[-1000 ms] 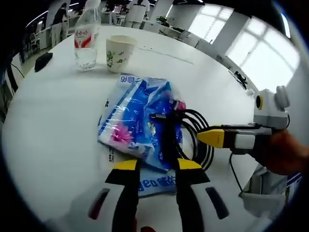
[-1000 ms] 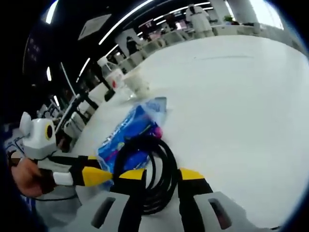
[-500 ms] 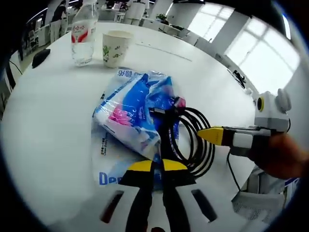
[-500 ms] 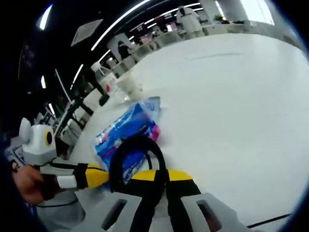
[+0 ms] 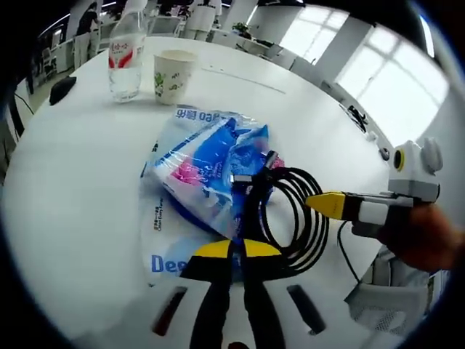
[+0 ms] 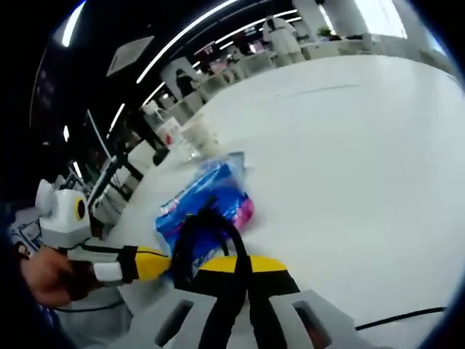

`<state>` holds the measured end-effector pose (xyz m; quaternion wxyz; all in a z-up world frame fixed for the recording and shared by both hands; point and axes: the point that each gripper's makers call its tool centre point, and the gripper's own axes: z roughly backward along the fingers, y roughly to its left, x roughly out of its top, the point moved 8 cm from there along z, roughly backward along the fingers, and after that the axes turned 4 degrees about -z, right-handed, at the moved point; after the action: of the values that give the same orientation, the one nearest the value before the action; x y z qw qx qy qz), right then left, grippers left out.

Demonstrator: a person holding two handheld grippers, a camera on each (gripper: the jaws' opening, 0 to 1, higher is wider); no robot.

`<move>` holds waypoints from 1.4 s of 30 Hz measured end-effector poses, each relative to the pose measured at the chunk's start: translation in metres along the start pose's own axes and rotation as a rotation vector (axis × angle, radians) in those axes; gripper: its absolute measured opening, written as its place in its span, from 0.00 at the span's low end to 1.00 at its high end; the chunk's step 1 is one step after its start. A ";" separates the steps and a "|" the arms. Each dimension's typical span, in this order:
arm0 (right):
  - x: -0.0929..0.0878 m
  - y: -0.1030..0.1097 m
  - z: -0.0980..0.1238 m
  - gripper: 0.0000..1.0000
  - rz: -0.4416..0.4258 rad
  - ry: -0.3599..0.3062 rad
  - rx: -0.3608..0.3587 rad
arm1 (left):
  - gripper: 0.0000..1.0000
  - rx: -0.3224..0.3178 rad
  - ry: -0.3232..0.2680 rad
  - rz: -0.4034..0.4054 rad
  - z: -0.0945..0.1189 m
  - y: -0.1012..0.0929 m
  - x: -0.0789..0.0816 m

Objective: Arrange the tabletop items into an orderly group along one side of the table until the central work area is clear of visible clutter.

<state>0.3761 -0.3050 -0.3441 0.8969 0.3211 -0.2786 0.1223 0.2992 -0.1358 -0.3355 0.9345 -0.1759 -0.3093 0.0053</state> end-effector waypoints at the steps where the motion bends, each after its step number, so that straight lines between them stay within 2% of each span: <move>1: -0.002 0.000 0.002 0.00 -0.009 -0.004 0.001 | 0.00 -0.001 -0.001 -0.001 0.000 -0.001 -0.001; 6: -0.011 0.000 0.009 0.00 -0.081 -0.026 -0.007 | 0.02 -0.015 -0.001 -0.009 0.000 -0.001 -0.001; 8: -0.021 0.003 0.019 0.00 -0.099 -0.035 -0.008 | 0.02 -0.020 -0.004 -0.008 0.004 -0.004 -0.003; 13: -0.025 0.005 0.028 0.00 -0.143 -0.061 -0.014 | 0.07 -0.044 0.001 -0.021 0.011 -0.019 -0.010; 18: -0.022 0.005 0.030 0.00 -0.165 -0.082 -0.017 | 0.11 -0.074 0.005 0.005 0.017 -0.026 -0.014; 27: -0.029 0.007 0.041 0.00 -0.208 -0.118 -0.016 | 0.16 -0.113 0.024 0.024 0.016 -0.035 -0.020; 32: -0.034 0.011 0.048 0.00 -0.229 -0.128 -0.016 | 0.14 -0.131 0.029 0.039 0.012 -0.040 -0.020; 34: -0.037 0.011 0.049 0.00 -0.235 -0.132 -0.020 | 0.10 -0.127 0.055 0.031 0.007 -0.040 -0.023; 38: -0.035 0.002 0.047 0.00 -0.261 -0.142 -0.030 | 0.02 -0.119 0.071 0.056 0.003 -0.040 -0.024; 42: -0.035 -0.004 0.049 0.00 -0.266 -0.143 -0.034 | 0.02 -0.135 0.077 0.088 -0.001 -0.042 -0.025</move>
<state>0.3285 -0.3414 -0.3348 0.8883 0.3480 -0.2986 -0.0257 0.2748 -0.1785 -0.3366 0.9306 -0.2519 -0.2649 0.0187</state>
